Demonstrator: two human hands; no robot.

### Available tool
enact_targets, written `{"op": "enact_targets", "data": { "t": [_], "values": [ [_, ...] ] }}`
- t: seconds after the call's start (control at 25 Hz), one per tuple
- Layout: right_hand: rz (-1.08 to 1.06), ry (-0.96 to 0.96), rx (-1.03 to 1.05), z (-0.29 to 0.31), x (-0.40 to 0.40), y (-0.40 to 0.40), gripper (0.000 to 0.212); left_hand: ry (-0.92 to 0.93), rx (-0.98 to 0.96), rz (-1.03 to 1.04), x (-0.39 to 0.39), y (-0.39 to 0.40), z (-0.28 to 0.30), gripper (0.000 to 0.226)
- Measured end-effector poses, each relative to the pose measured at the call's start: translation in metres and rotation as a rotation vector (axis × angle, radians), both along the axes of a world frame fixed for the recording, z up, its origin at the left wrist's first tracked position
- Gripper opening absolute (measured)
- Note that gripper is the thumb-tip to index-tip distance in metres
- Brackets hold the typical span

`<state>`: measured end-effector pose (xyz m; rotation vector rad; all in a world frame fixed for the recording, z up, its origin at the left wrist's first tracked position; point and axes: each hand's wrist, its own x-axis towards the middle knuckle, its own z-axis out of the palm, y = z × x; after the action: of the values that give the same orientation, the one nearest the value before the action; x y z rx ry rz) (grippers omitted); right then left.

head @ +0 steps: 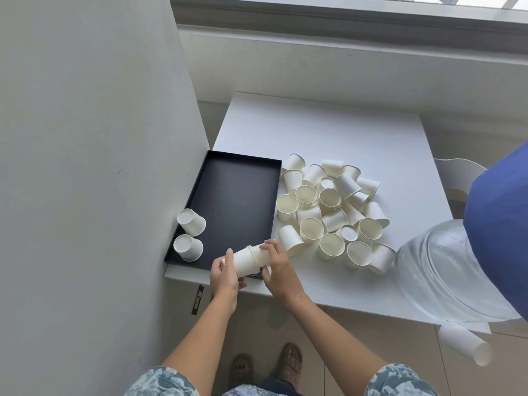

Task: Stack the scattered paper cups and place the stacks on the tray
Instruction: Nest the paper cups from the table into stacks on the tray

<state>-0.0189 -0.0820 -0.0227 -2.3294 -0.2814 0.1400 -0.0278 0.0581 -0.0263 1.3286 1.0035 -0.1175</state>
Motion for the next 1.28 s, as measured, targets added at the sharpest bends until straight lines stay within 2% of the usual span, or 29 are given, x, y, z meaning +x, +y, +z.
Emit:
{"op": "enact_targets", "data": {
  "t": [0.12, 0.2, 0.32, 0.48, 0.64, 0.88, 0.96, 1.04, 1.16, 1.28],
  "values": [
    [-0.048, 0.023, 0.204, 0.005, -0.001, 0.008, 0.051, -0.01, 0.018, 0.022, 0.0, -0.004, 0.0, 0.038],
    [-0.12, 0.117, 0.37, 0.006, -0.002, 0.012, 0.063, -0.009, 0.036, 0.05, 0.0, -0.003, 0.0, 0.039],
    [-0.216, 0.263, 0.494, 0.001, 0.0, 0.013, 0.078, -0.008, 0.064, 0.075, 0.002, 0.0, -0.002, 0.04],
    [-0.189, 0.399, 0.463, -0.006, 0.002, 0.01, 0.072, 0.012, 0.085, 0.116, 0.003, 0.003, -0.004, 0.042],
    [-0.158, 0.383, 0.434, -0.006, 0.001, 0.018, 0.068, 0.013, 0.042, 0.074, 0.005, 0.0, -0.009, 0.042],
    [-0.076, 0.365, 0.479, 0.003, -0.001, 0.025, 0.067, 0.017, -0.146, 0.087, 0.008, 0.003, -0.012, 0.037],
    [-0.214, 0.3, 0.511, 0.009, 0.003, 0.023, 0.054, 0.018, -0.154, 0.126, 0.011, 0.005, -0.013, 0.038],
    [-0.549, 0.239, 0.486, 0.009, 0.012, 0.018, 0.042, 0.027, -0.134, 0.154, 0.012, 0.008, -0.014, 0.04],
    [-0.881, 0.445, 0.462, 0.006, 0.034, 0.006, 0.05, 0.031, -0.147, 0.176, 0.012, 0.011, -0.014, 0.041],
    [-0.918, 0.667, 0.558, -0.001, 0.05, -0.001, 0.059, 0.054, -0.175, 0.183, 0.009, 0.017, -0.016, 0.04]
  ]
}}
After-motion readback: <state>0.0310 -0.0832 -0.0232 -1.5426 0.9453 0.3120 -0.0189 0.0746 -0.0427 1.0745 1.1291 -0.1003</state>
